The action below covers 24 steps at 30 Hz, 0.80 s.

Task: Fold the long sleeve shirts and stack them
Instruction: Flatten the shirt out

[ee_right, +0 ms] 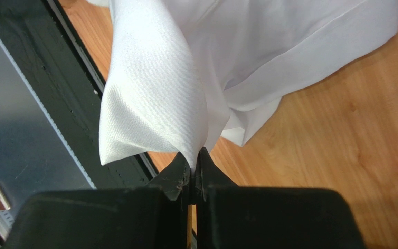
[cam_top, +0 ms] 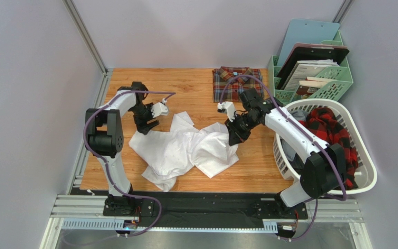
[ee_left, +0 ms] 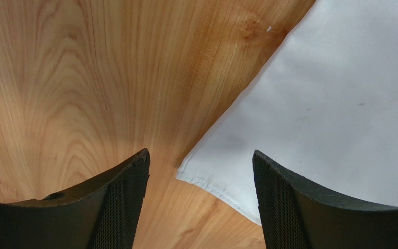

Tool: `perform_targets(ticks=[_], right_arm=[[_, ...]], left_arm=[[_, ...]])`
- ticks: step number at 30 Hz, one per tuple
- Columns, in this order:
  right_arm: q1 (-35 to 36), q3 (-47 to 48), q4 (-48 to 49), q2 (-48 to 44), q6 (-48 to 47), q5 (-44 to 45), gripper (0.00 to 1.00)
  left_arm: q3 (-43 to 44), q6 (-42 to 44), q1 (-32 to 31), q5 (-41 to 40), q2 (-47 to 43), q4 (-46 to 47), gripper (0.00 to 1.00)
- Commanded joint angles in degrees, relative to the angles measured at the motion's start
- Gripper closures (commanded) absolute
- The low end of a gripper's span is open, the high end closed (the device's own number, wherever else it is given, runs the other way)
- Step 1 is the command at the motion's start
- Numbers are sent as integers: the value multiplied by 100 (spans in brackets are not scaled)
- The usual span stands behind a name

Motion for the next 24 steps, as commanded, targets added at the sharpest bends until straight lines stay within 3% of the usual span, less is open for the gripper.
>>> perform_targets(ticks=[1, 3, 7, 9, 10, 12, 14, 15, 19, 24], right_arm=[[-101, 647, 290, 294, 93, 296, 100], [-102, 858, 448, 461, 111, 523, 100], [-136, 1560, 703, 979, 268, 832, 100], [-180, 2138, 773, 1461, 462, 920, 98], [-207, 2307, 773, 1629, 602, 912, 95], [-303, 2659, 730, 1972, 699, 955, 65], [-409, 2687, 424, 2026, 621, 973, 42], [-609, 2617, 317, 1922, 612, 843, 37], [-1199, 1592, -167, 1386, 638, 26, 34], [-1069, 333, 324, 515, 699, -486, 34]], left_arm=[[-76, 399, 39, -190, 40, 119, 22], [-182, 391, 30, -243, 110, 155, 24], [-261, 320, 48, -305, 120, 155, 52], [-323, 338, 56, -348, 93, 85, 62], [-332, 320, 74, -374, 111, 32, 78], [-183, -28, 161, -401, 189, -91, 99], [422, -425, 477, -166, 330, -466, 100], [677, -801, 600, -59, 487, -626, 100], [1452, -1367, 1163, 442, 577, -1049, 100], [1067, -1542, 1181, 601, 182, -909, 100]])
